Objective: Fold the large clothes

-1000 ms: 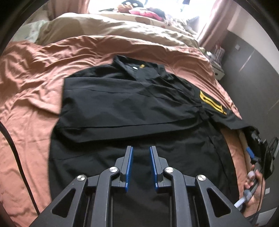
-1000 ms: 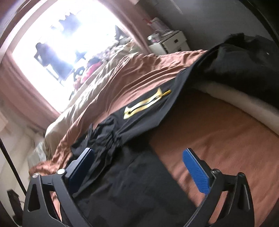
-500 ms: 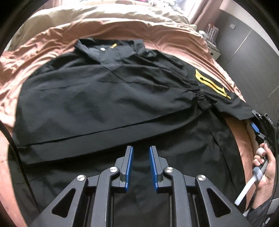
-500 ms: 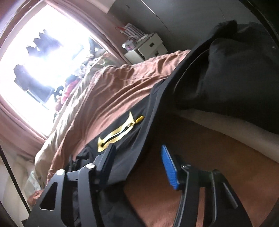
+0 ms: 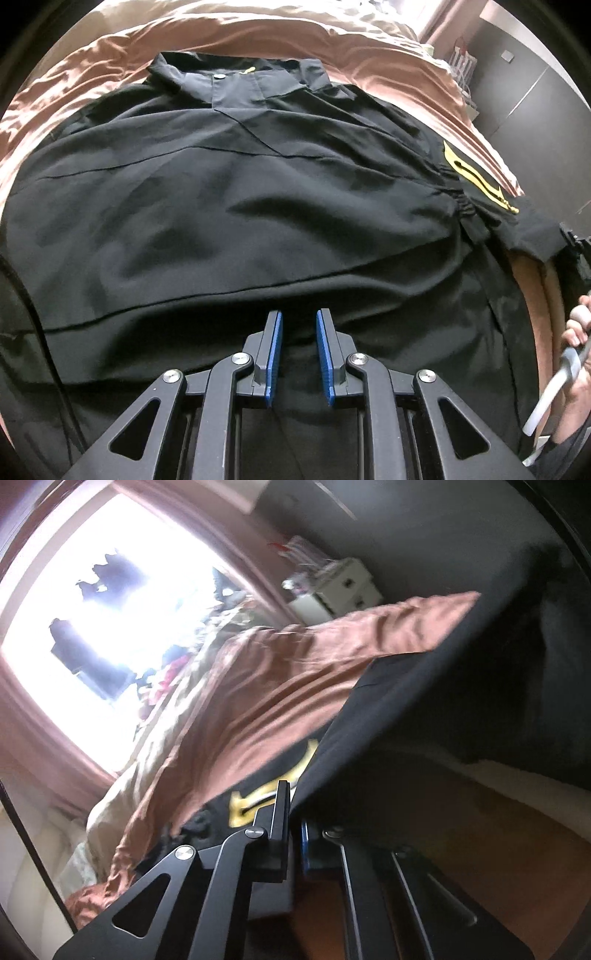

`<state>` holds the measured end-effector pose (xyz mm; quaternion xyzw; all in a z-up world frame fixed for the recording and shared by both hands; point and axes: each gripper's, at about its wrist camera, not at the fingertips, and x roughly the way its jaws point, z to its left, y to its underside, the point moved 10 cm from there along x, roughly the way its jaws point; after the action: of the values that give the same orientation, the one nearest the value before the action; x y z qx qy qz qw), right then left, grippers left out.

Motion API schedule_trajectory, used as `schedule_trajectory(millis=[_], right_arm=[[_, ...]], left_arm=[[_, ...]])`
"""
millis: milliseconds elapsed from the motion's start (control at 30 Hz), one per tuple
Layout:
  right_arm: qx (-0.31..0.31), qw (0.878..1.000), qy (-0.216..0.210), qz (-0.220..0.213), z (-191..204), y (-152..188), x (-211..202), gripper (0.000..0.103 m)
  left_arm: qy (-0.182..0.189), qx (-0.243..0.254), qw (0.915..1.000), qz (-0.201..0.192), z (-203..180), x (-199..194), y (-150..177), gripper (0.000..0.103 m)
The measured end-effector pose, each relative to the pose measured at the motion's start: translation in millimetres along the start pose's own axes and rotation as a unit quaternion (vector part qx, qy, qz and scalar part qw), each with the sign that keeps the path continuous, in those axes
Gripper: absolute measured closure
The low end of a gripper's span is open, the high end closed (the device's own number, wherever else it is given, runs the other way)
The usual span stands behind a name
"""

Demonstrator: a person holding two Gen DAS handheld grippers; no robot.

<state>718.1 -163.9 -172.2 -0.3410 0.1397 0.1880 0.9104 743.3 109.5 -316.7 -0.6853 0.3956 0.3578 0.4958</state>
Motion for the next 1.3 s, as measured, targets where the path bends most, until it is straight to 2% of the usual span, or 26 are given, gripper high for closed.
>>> schedule_trajectory(millis=[167, 333, 433, 600, 700, 833, 900, 1000, 1133, 1300], right_arm=[[-0.047, 0.997, -0.063, -0.006, 62.4, 7.0, -24.6, 0.102], [-0.093, 0.987, -0.129, 0.019, 123.9, 36.0, -44.7, 0.102], [-0.122, 0.981, -0.148, 0.043, 148.7, 60.4, -49.8, 0.102], [-0.158, 0.969, -0.166, 0.096, 172.8, 103.2, -46.3, 0.102], [-0.183, 0.959, -0.170, 0.134, 184.9, 123.7, -41.7, 0.102], [-0.222, 0.939, -0.170, 0.200, 195.7, 163.8, -27.3, 0.102], [-0.232, 0.930, -0.159, 0.235, 190.7, 185.3, -21.4, 0.102], [-0.239, 0.922, -0.133, 0.274, 180.3, 196.1, 2.0, 0.102], [-0.223, 0.918, -0.097, 0.315, 163.2, 191.6, 25.5, 0.102], [-0.207, 0.922, -0.071, 0.318, 163.7, 180.4, 19.7, 0.098]], left_arm=[[0.019, -0.012, 0.9997, -0.006, 1.3, -7.3, -1.5, 0.082], [0.020, -0.006, 0.9997, -0.014, 9.2, -28.0, 0.0, 0.082], [0.013, 0.003, 0.9997, -0.020, 20.1, -43.3, 2.3, 0.082], [0.007, -0.015, 0.9995, -0.025, 53.2, -63.1, 10.0, 0.082], [0.003, -0.025, 0.9993, -0.027, 71.3, -69.0, 15.7, 0.082], [-0.001, -0.039, 0.9989, -0.027, 89.7, -74.8, 21.8, 0.082], [0.000, -0.045, 0.9984, -0.033, 96.3, -81.4, 23.7, 0.082], [0.002, -0.051, 0.9981, -0.036, 102.0, -88.9, 27.1, 0.082], [0.000, -0.053, 0.9978, -0.039, 106.2, -102.2, 28.0, 0.082], [-0.002, -0.057, 0.9970, -0.052, 108.7, -132.2, 26.9, 0.082]])
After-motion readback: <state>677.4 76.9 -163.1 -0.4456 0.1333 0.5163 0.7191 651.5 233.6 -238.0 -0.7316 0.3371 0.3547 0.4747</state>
